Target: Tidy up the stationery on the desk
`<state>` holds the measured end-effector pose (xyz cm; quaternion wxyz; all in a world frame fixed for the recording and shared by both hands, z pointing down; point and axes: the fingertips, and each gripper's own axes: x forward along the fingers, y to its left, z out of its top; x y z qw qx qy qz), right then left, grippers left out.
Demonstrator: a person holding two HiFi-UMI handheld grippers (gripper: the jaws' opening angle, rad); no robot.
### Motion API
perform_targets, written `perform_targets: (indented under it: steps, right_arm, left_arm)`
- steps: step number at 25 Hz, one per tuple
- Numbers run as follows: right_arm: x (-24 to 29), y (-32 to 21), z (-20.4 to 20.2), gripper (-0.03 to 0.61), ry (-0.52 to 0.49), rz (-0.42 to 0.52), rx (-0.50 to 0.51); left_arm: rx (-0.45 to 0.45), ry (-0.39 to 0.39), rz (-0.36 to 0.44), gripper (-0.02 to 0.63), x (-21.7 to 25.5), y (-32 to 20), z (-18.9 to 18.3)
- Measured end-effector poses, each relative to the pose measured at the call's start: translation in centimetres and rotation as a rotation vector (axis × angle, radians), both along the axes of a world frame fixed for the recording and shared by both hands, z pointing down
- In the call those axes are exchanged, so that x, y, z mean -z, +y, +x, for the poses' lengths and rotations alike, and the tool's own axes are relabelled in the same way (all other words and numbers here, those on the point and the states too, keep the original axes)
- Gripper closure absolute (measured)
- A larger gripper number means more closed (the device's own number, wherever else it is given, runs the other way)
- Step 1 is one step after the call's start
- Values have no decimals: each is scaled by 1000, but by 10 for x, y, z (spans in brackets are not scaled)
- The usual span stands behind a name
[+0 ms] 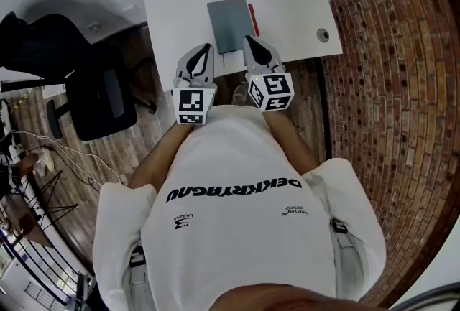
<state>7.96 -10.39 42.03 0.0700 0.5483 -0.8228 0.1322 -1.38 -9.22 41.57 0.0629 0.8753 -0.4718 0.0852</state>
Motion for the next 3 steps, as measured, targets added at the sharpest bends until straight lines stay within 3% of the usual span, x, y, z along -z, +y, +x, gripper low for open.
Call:
perform_targets:
  steps: [3]
  right_arm:
    - [-2, -2, 0, 583, 1, 0, -2]
  left_arm:
    - [0, 0, 1, 615, -2, -3, 0]
